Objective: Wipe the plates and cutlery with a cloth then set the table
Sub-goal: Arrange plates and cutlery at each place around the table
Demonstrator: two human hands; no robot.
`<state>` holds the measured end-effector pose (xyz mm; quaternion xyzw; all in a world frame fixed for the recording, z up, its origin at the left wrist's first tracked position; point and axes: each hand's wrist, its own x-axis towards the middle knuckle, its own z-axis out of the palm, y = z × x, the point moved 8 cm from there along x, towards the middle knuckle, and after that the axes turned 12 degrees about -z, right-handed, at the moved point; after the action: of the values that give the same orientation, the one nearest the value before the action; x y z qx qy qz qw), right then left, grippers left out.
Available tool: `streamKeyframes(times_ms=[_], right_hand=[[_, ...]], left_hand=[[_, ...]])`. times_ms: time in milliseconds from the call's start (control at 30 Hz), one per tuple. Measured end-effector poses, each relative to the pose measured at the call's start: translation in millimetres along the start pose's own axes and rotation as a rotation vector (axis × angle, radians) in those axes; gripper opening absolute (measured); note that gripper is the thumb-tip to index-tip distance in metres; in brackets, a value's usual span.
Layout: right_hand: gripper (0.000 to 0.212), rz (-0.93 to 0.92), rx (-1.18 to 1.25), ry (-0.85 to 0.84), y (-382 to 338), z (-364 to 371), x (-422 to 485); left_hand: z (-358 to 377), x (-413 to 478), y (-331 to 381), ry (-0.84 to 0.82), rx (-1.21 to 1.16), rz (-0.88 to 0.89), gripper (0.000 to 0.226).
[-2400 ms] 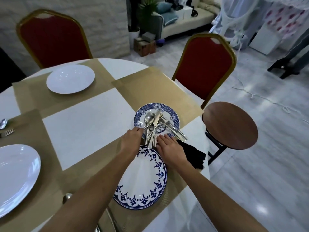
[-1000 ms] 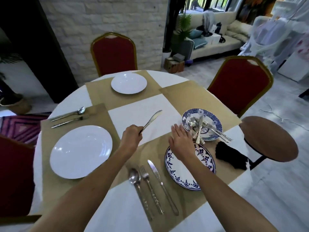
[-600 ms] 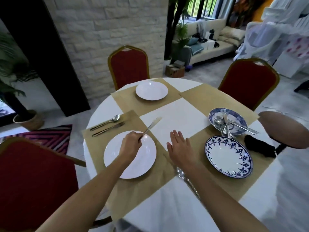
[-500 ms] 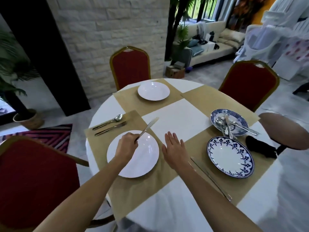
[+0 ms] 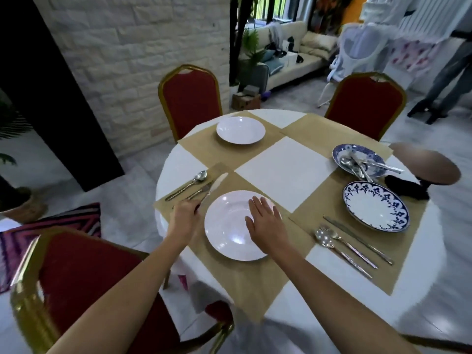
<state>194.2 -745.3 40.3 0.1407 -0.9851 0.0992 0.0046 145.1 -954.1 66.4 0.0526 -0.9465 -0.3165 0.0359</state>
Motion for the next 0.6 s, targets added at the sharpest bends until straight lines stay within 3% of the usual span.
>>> streamKeyframes(times_ms=[133,333,433,600], right_hand=[[0.087,0.074,-0.002,0.001,-45.5,14.5,-9.5],[0.09,0.167,0.016,0.008,-88.9,19.0,-20.4],[0.082,0.185,0.04,-0.026,-106.4,26.5,-15.4],[0.051,0.138,0.025,-0.028,-137.4,43.1,-8.3]], left_hand=[[-5.9,7.0,-28.4,-0.12,-0.017,0.079,0.012],[-8.6,5.7,-45.1,-0.183,-0.012,0.134,0.014],[-8.4,11.2,-53.8,-0.2,0.006,0.121,0.014],[-10.0,27.1,-56.6,-0.213,0.031,0.143,0.011]])
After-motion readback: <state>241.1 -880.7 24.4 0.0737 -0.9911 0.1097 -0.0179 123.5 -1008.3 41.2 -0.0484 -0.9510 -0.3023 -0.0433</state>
